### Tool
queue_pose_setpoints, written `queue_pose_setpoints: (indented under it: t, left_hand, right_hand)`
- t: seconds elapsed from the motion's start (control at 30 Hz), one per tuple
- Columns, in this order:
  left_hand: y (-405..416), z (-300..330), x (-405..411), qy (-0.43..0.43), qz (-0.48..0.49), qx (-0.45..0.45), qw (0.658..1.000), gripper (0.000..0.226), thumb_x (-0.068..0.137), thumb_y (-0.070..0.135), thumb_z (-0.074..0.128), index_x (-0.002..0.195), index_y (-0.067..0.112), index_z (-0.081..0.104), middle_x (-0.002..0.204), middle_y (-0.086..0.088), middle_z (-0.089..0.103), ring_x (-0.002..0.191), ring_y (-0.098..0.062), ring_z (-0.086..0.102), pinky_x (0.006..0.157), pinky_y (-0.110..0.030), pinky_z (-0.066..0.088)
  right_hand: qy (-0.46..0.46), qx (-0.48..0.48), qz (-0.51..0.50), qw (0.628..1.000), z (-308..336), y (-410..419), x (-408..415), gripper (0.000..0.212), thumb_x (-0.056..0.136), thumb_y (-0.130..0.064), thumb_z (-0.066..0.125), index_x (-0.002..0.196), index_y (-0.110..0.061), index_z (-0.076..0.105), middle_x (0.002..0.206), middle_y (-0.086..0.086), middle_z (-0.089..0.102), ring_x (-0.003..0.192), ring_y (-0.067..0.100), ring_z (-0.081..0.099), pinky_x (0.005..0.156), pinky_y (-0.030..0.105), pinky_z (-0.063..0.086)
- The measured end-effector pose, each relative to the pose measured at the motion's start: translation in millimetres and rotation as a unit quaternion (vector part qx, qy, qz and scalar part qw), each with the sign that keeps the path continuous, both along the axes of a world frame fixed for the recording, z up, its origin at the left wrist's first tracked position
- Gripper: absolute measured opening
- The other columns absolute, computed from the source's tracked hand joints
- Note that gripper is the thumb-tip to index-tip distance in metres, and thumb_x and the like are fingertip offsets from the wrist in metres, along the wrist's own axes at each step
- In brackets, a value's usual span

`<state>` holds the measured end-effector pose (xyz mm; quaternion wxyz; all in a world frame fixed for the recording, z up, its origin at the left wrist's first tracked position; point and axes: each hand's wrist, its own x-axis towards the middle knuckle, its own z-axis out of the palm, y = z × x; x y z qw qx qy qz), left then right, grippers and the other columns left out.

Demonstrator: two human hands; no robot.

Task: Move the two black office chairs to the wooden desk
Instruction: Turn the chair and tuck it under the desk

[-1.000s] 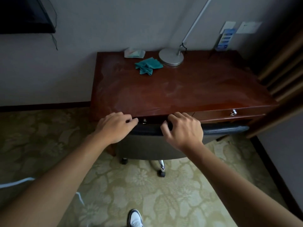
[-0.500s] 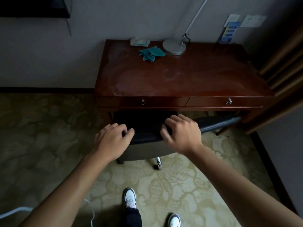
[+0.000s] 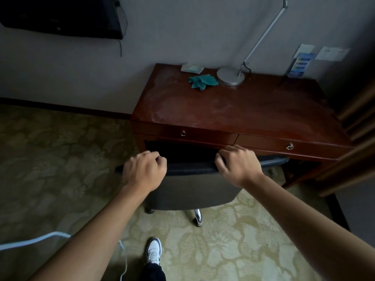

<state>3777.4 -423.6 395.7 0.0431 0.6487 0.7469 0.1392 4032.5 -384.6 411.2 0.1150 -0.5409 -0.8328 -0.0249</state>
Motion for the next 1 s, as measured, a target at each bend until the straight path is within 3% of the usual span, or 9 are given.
queue_pose_setpoints:
  t: [0.1,0.33,0.57,0.67,0.8,1.0]
  left_hand:
    - [16,-1,-11,0.002,-0.010,0.035,0.999,0.032,0.088,0.033,0.039,0.058,0.021,0.045,0.069,-0.002,0.060,0.056,-0.027,0.052,0.050,-0.029,0.029]
    - [81,1,-40,0.015,-0.012,0.073,0.997,0.033,0.083,0.034,0.034,0.051,0.023,0.036,0.054,0.004,0.040,0.047,-0.026,0.044,0.047,-0.028,0.028]
    - [162,4,-76,0.016,-0.020,0.072,0.997,0.038,0.083,0.031,0.037,0.059,0.012,0.059,0.061,-0.001,0.059,0.055,-0.029,0.055,0.047,-0.031,0.035]
    - [196,4,-84,0.012,-0.025,0.075,0.997,0.037,0.082,0.032,0.035,0.057,0.012,0.054,0.059,0.000,0.053,0.054,-0.031,0.055,0.047,-0.030,0.029]
    - [243,3,-100,0.011,-0.052,0.088,0.995,0.033,0.083,0.031,0.039,0.060,0.011,0.053,0.067,-0.006,0.060,0.062,-0.037,0.058,0.049,-0.033,0.033]
    - [250,-12,-111,-0.005,-0.082,0.125,0.989,0.031,0.081,0.029,0.039,0.057,0.013,0.050,0.060,-0.002,0.053,0.051,-0.032,0.052,0.047,-0.029,0.025]
  right_hand:
    - [0.009,0.018,-0.010,1.000,1,13,-10,0.036,0.082,-0.036,0.038,0.062,-0.017,0.061,0.068,0.000,0.065,0.067,0.027,0.061,0.054,0.027,0.023]
    - [0.055,0.043,-0.005,0.998,2,71,-36,0.032,0.079,-0.034,0.046,0.052,-0.017,0.049,0.053,-0.001,0.056,0.051,0.024,0.053,0.049,0.025,0.016]
    - [0.073,0.061,-0.020,0.995,-3,139,-73,0.029,0.079,-0.031,0.047,0.052,-0.018,0.047,0.050,-0.003,0.050,0.046,0.021,0.046,0.049,0.022,0.009]
    - [0.072,0.073,-0.024,0.994,-2,171,-83,0.029,0.079,-0.031,0.046,0.053,-0.019,0.046,0.052,-0.001,0.053,0.047,0.023,0.050,0.049,0.023,0.014]
    - [0.064,0.076,-0.047,0.994,-4,199,-100,0.028,0.081,-0.033,0.048,0.055,-0.021,0.046,0.057,0.001,0.058,0.052,0.026,0.054,0.050,0.025,0.018]
    - [0.079,0.116,-0.062,0.988,-15,199,-105,0.028,0.080,-0.028,0.049,0.054,-0.019,0.048,0.052,0.001,0.053,0.046,0.024,0.048,0.052,0.025,0.015]
